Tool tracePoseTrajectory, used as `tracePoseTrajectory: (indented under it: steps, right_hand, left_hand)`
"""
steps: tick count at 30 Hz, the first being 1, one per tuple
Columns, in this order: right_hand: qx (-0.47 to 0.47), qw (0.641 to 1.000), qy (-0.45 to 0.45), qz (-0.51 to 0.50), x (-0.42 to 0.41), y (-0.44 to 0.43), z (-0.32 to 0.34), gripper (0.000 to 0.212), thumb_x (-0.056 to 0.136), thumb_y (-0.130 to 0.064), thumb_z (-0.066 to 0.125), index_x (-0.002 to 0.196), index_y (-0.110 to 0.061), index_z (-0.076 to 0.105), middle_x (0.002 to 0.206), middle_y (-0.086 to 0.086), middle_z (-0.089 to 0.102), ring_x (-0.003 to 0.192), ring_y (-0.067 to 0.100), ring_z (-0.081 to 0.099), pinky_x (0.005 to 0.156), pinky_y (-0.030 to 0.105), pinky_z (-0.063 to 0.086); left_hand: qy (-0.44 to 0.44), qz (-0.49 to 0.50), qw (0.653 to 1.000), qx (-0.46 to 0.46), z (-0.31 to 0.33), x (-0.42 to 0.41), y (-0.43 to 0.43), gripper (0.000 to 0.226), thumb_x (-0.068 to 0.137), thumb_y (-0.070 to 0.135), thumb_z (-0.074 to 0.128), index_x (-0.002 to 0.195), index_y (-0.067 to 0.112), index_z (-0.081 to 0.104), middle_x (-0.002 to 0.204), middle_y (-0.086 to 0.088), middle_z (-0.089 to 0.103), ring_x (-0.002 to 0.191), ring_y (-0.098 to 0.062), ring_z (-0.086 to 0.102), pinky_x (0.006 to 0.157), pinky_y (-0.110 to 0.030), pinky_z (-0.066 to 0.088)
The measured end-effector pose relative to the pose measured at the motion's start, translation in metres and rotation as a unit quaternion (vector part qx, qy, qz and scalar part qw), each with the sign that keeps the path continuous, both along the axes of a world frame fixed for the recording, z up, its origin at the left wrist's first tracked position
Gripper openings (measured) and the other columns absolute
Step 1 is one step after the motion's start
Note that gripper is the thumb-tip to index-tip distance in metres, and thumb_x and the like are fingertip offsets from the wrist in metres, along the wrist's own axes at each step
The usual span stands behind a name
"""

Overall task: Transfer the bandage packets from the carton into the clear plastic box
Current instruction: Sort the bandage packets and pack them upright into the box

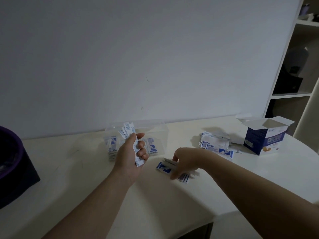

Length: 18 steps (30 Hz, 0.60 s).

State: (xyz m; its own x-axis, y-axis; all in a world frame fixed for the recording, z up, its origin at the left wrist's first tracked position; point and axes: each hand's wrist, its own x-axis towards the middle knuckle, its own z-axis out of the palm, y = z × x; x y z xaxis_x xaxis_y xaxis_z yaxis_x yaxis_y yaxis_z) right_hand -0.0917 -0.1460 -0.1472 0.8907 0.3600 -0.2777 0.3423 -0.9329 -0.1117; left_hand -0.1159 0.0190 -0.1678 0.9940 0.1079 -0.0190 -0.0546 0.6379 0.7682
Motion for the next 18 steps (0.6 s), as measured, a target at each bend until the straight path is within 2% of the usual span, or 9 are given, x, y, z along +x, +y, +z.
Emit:
tracePoseTrajectory:
  steps: [3,6,8,10,12,15,17,18]
  right_hand:
    - [0.011,1.000,0.005,0.002,-0.003,0.001,-0.001,0.053,0.080,-0.044,0.068,0.117,-0.008,0.055,0.102,0.003,0.060,0.084,0.019,0.055,0.071,0.026,0.042]
    - [0.059,0.998,-0.007,-0.016,-0.011,0.004,-0.013,0.060,0.085,-0.044,0.060,0.133,-0.013,0.042,0.128,0.009,0.051,0.112,0.025,0.052,0.089,0.032,0.042]
    - [0.063,0.995,-0.075,-0.012,-0.021,0.009,-0.029,0.059,0.091,-0.047,0.049,0.140,-0.016,0.033,0.135,0.011,0.039,0.123,0.029,0.040,0.099,0.037,0.035]
    - [0.056,0.986,-0.157,0.012,-0.032,0.015,-0.043,0.054,0.095,-0.047,0.037,0.140,-0.018,0.031,0.133,0.009,0.036,0.121,0.028,0.035,0.099,0.039,0.030]
    - [0.083,0.978,-0.188,0.016,-0.034,0.015,-0.045,0.054,0.096,-0.049,0.034,0.142,-0.020,0.030,0.135,0.007,0.035,0.122,0.027,0.034,0.100,0.039,0.029]
    - [0.165,0.960,-0.215,-0.068,-0.012,-0.014,-0.033,0.048,0.095,-0.045,0.041,0.138,-0.022,0.042,0.136,0.005,0.044,0.126,0.025,0.038,0.104,0.039,0.034]
    - [0.146,0.954,-0.233,-0.124,0.007,-0.052,-0.027,0.038,0.092,-0.039,0.051,0.125,-0.019,0.056,0.130,0.006,0.052,0.121,0.025,0.046,0.100,0.037,0.040]
    - [0.119,0.955,-0.230,-0.147,0.013,-0.071,-0.025,0.030,0.089,-0.038,0.055,0.111,-0.019,0.063,0.121,0.007,0.058,0.115,0.025,0.051,0.092,0.033,0.044]
  left_hand:
    - [-0.002,-0.002,1.000,0.004,0.001,-0.001,-0.001,0.027,0.101,0.029,0.035,0.090,0.014,0.055,0.048,0.009,0.038,0.035,-0.002,0.028,0.038,-0.014,0.026]
    - [-0.003,-0.005,1.000,0.004,0.000,-0.001,-0.002,0.027,0.101,0.029,0.036,0.090,0.014,0.054,0.047,0.008,0.038,0.035,-0.002,0.028,0.038,-0.014,0.026]
    - [-0.001,-0.007,1.000,0.004,0.000,-0.001,-0.003,0.027,0.101,0.029,0.035,0.090,0.014,0.054,0.047,0.008,0.038,0.035,-0.002,0.028,0.037,-0.014,0.026]
    - [-0.001,-0.010,1.000,0.002,0.001,-0.002,-0.004,0.027,0.101,0.029,0.035,0.090,0.013,0.054,0.048,0.008,0.039,0.035,-0.002,0.028,0.037,-0.014,0.027]
    - [-0.003,-0.010,1.000,-0.001,0.002,-0.002,-0.003,0.027,0.101,0.029,0.035,0.089,0.013,0.054,0.048,0.008,0.038,0.034,-0.002,0.028,0.037,-0.014,0.026]
    - [-0.003,-0.012,1.000,-0.002,0.003,-0.001,-0.003,0.027,0.101,0.029,0.035,0.089,0.014,0.053,0.048,0.008,0.038,0.034,-0.002,0.028,0.037,-0.013,0.026]
    - [0.000,-0.015,1.000,-0.001,0.002,0.000,-0.002,0.027,0.101,0.030,0.035,0.089,0.015,0.054,0.047,0.009,0.038,0.034,-0.002,0.028,0.037,-0.013,0.026]
    - [0.001,-0.016,1.000,0.000,0.002,0.000,-0.002,0.026,0.101,0.030,0.036,0.089,0.015,0.054,0.047,0.009,0.038,0.034,-0.002,0.028,0.037,-0.013,0.026]
